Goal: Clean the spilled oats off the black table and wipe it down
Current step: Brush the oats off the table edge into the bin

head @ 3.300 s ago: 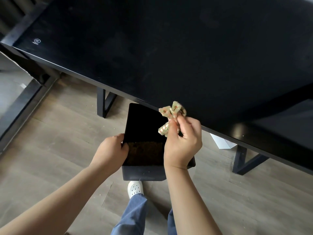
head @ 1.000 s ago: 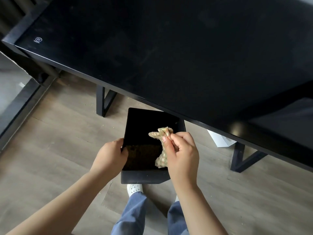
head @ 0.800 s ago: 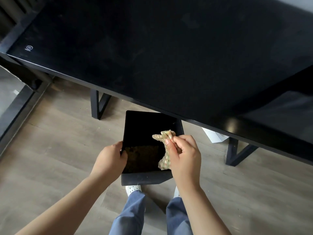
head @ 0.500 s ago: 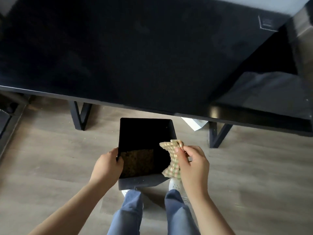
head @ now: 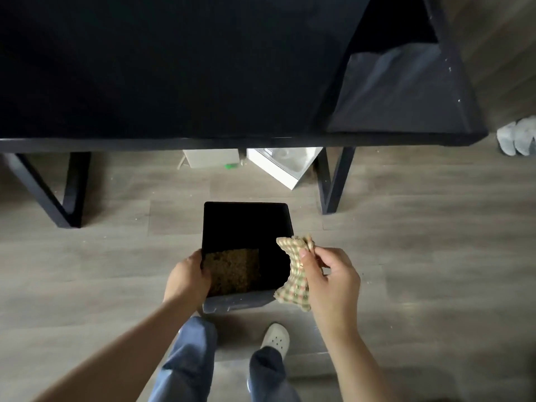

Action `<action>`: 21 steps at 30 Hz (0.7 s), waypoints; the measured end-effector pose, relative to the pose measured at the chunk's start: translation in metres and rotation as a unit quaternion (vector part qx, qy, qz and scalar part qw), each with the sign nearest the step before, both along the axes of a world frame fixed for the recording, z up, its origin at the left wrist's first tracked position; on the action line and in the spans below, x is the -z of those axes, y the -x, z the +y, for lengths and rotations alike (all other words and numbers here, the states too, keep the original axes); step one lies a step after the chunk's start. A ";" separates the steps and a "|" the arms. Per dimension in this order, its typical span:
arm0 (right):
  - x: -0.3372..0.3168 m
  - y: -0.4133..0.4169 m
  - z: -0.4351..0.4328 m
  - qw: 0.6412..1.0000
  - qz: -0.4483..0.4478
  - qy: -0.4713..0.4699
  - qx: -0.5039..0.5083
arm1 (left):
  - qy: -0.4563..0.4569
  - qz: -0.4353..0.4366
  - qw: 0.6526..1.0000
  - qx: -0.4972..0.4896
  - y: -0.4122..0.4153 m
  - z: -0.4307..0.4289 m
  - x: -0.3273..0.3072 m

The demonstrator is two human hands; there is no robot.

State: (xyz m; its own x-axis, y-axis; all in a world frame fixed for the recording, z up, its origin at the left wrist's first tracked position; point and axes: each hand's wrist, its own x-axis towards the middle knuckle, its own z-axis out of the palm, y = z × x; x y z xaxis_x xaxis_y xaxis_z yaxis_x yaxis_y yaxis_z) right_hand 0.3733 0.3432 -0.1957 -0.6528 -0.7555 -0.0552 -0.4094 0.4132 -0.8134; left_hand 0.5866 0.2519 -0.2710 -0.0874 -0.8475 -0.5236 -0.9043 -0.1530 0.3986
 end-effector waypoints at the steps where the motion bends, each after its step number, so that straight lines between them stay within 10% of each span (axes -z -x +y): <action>1: 0.011 0.009 0.006 1.000 0.004 -0.004 -0.005 | -0.008 -0.004 1.000 -0.002 0.008 0.003 0.015; 21: 0.199 0.046 0.005 0.998 -0.027 -0.037 0.052 | 0.046 0.005 0.998 -0.031 0.058 -0.037 0.190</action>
State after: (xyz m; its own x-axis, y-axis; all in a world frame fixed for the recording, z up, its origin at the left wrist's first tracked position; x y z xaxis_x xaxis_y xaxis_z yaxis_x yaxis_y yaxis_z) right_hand 0.3270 0.3484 -0.3942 -0.7221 -0.6764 -0.1449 -0.3180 0.5106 -0.7989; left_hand 0.5285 0.2145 -0.4607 -0.0371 -0.8957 -0.4430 -0.8902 -0.1718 0.4219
